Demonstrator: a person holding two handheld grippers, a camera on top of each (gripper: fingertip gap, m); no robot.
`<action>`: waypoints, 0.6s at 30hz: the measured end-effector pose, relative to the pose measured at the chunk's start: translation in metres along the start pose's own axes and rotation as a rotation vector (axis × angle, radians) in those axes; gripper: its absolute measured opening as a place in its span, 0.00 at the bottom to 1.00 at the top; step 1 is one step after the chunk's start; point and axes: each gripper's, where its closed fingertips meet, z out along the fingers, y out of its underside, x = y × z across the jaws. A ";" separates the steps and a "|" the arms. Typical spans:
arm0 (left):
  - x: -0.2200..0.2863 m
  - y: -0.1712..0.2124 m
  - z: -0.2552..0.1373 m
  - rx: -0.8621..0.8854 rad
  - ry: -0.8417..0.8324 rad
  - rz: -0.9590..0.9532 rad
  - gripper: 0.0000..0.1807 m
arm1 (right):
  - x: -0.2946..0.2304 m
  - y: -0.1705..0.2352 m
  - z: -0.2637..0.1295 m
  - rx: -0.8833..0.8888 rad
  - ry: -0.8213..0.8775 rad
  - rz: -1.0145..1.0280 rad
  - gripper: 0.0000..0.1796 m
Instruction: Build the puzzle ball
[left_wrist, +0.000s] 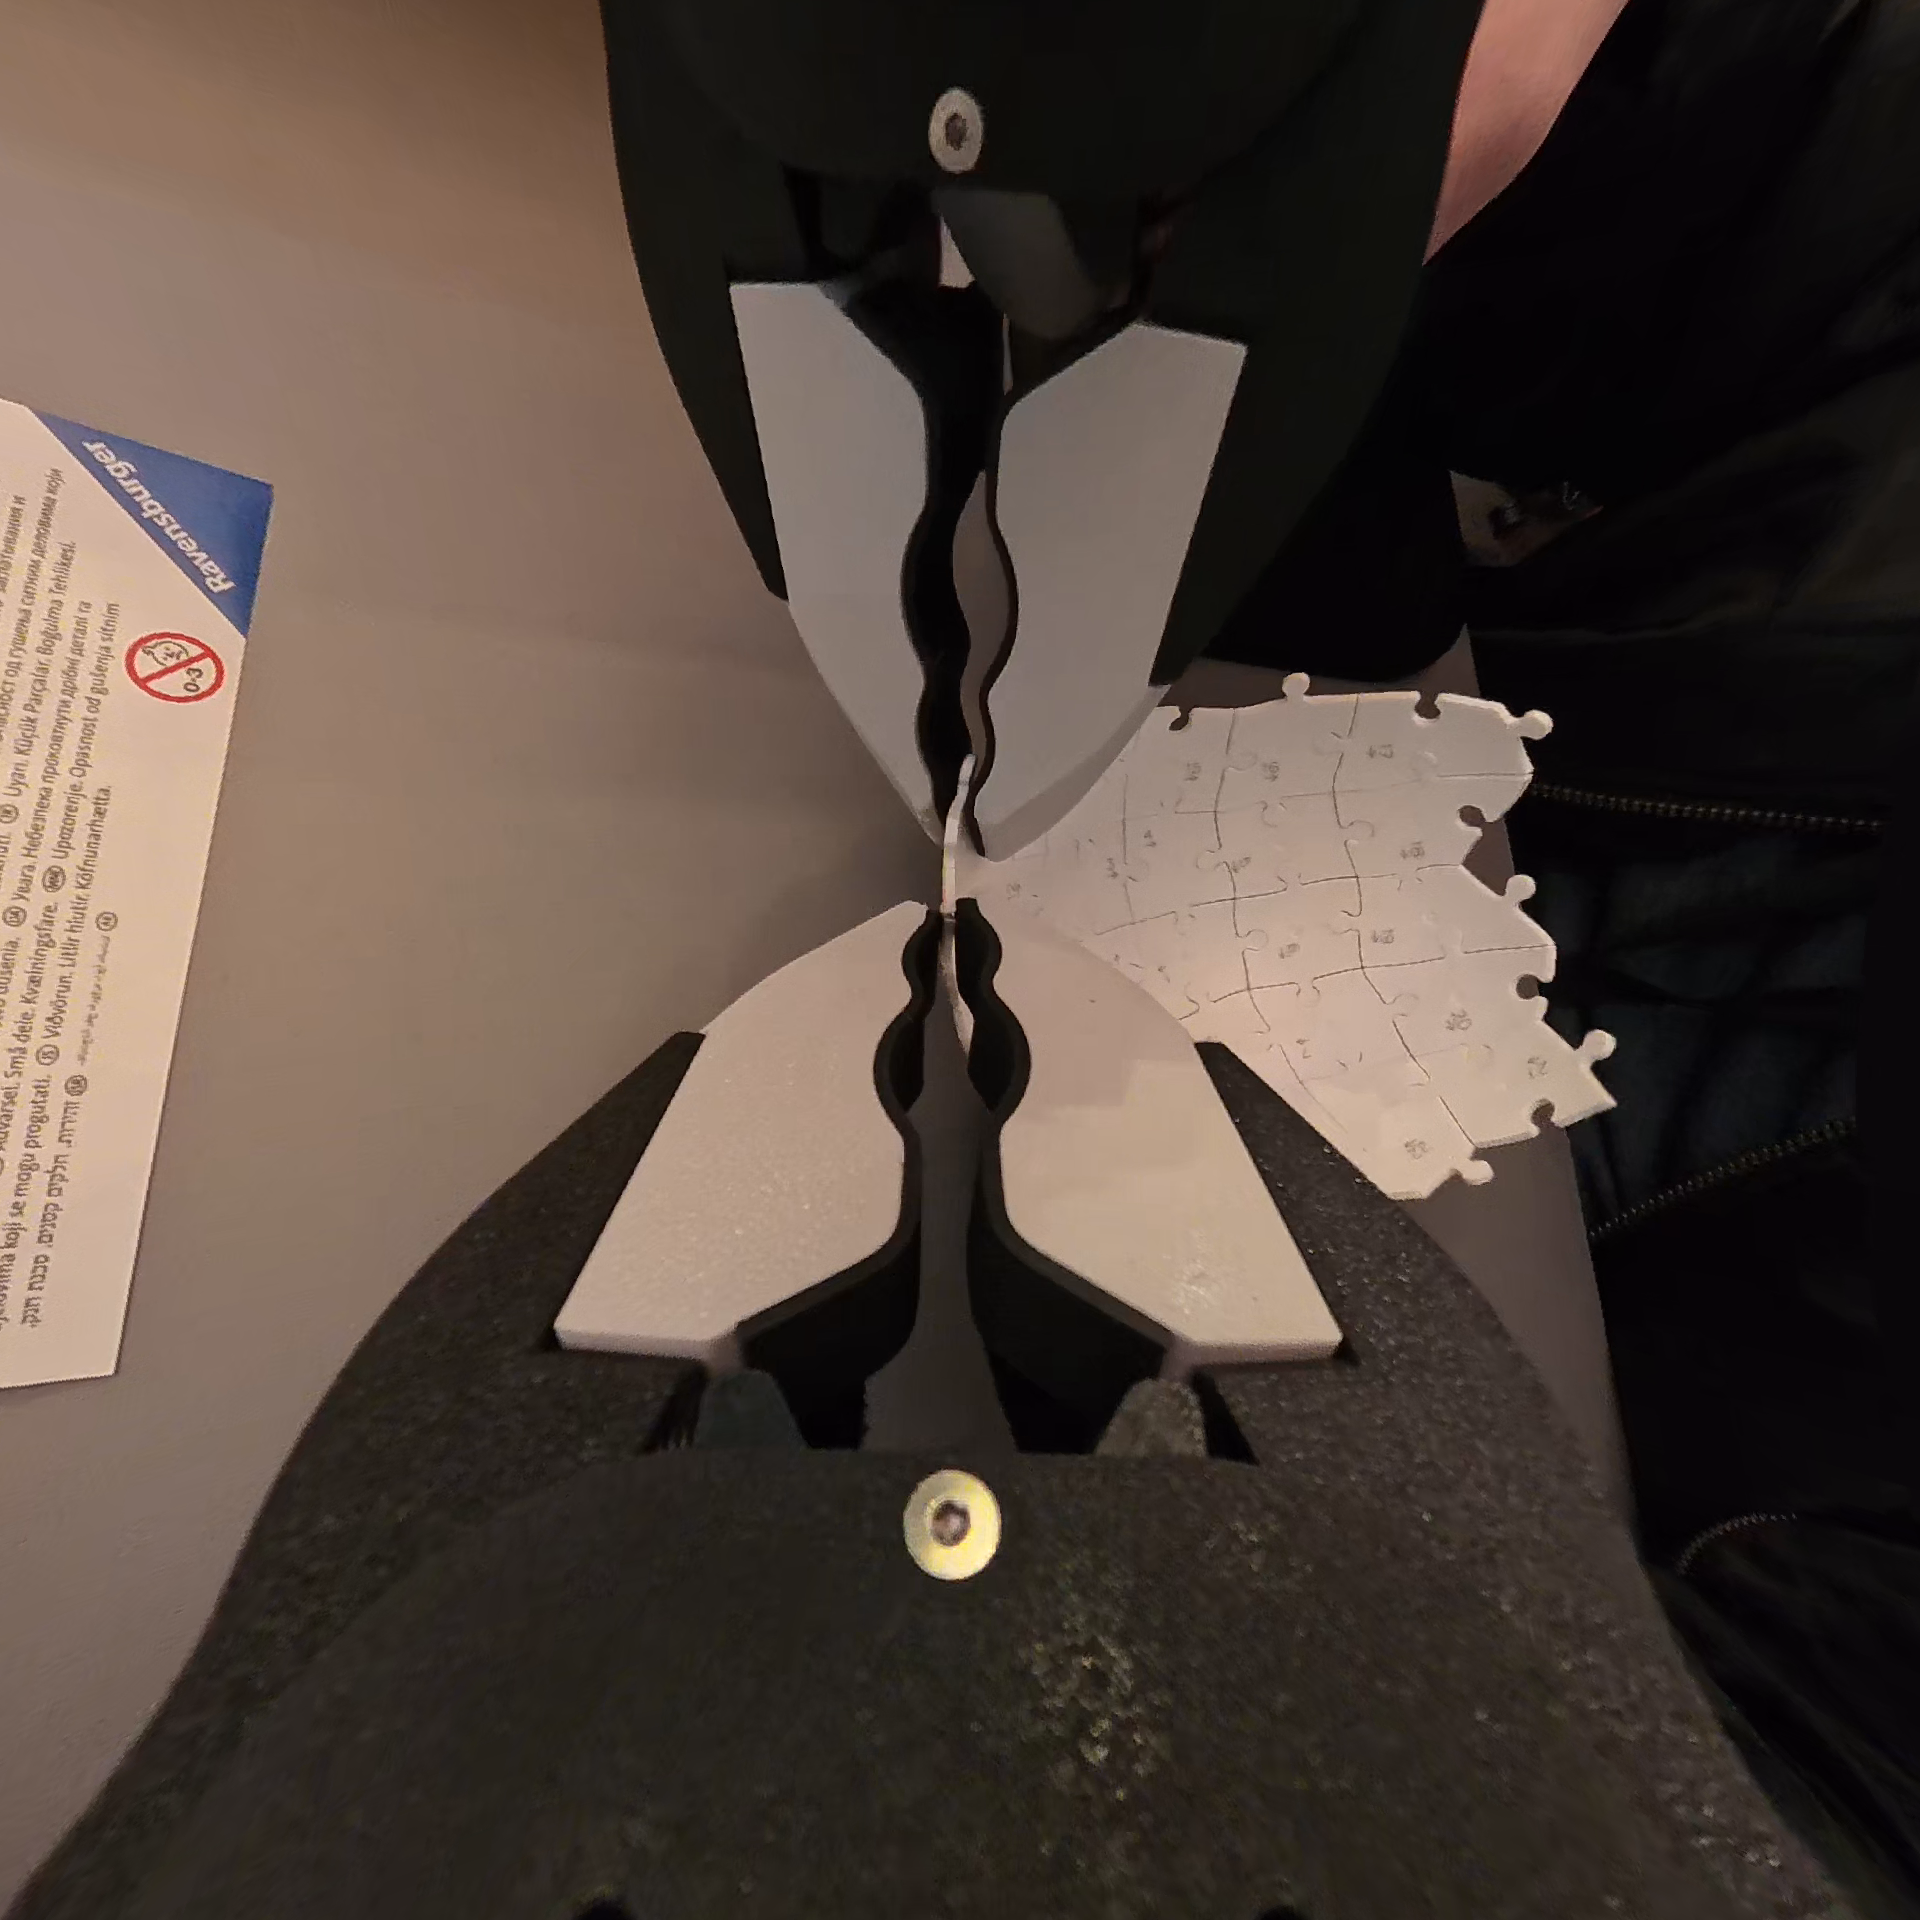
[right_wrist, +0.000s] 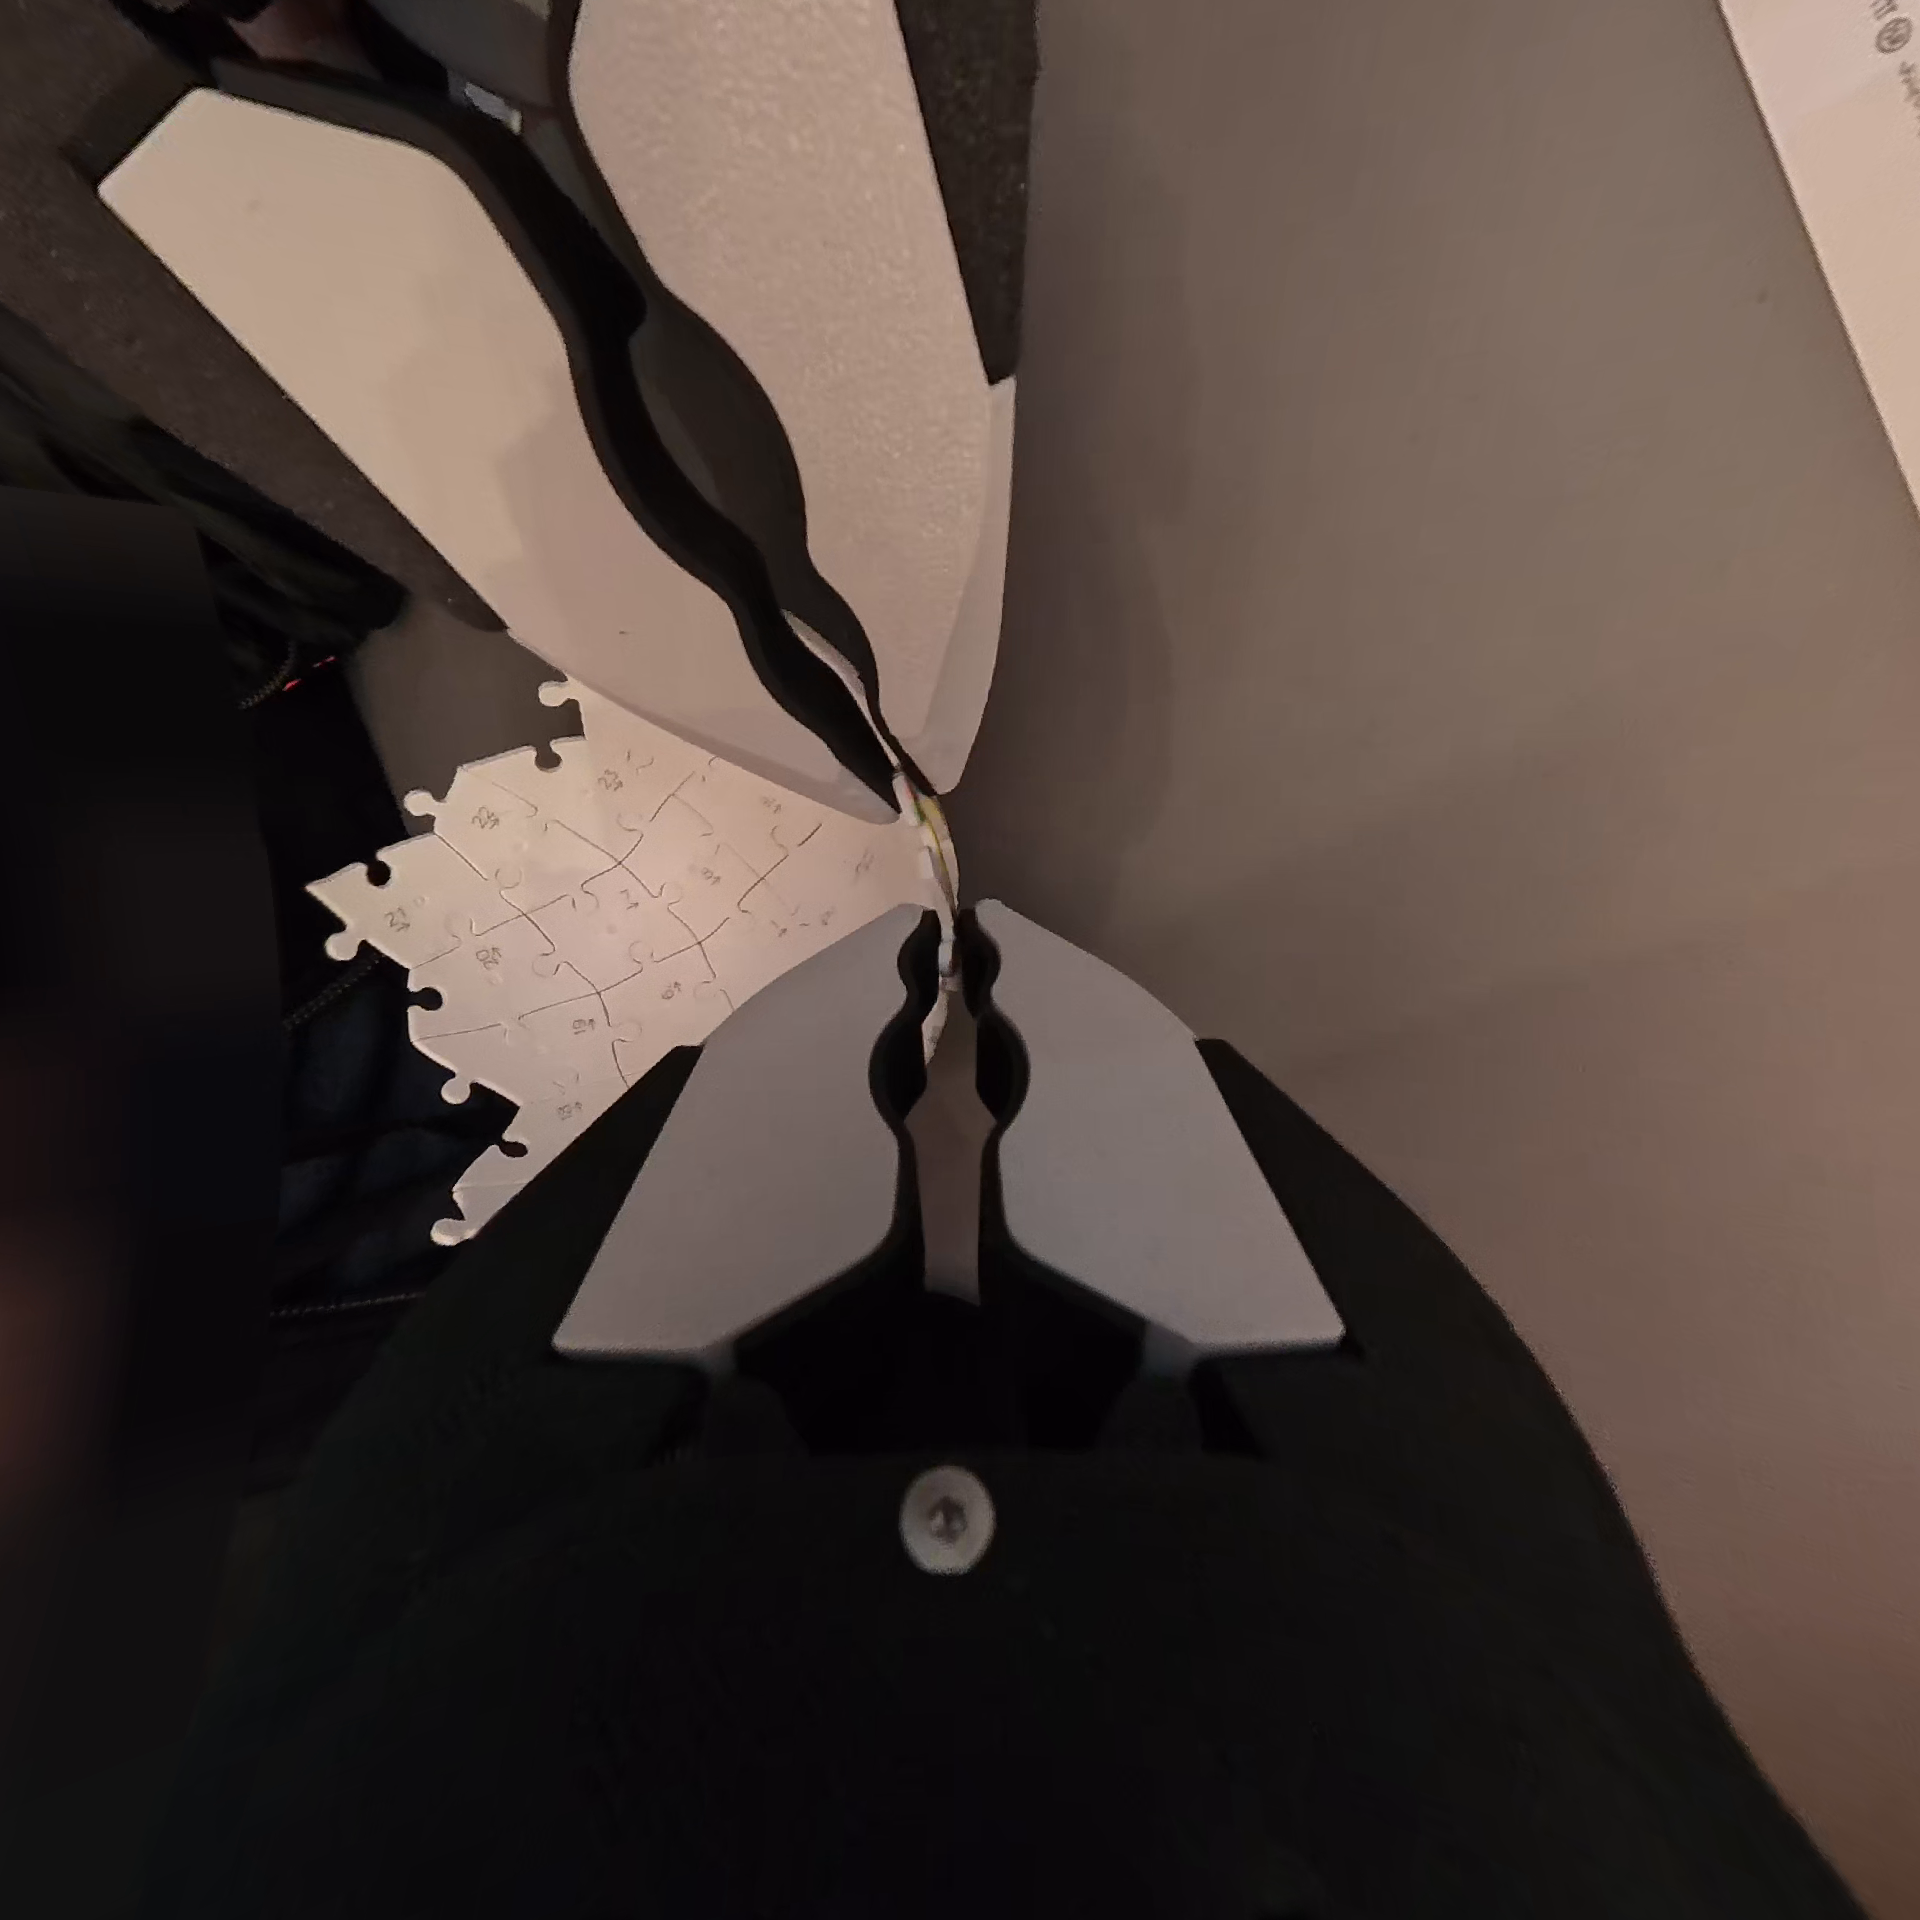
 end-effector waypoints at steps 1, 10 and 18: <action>0.000 0.000 0.000 -0.001 -0.002 0.001 0.01 | 0.000 0.000 0.000 0.000 -0.002 0.005 0.03; 0.000 -0.001 -0.001 0.001 -0.007 0.005 0.01 | -0.002 -0.002 0.002 0.009 0.005 0.007 0.04; 0.000 0.000 0.000 -0.007 -0.008 0.001 0.01 | -0.001 0.000 0.005 -0.009 0.033 -0.006 0.03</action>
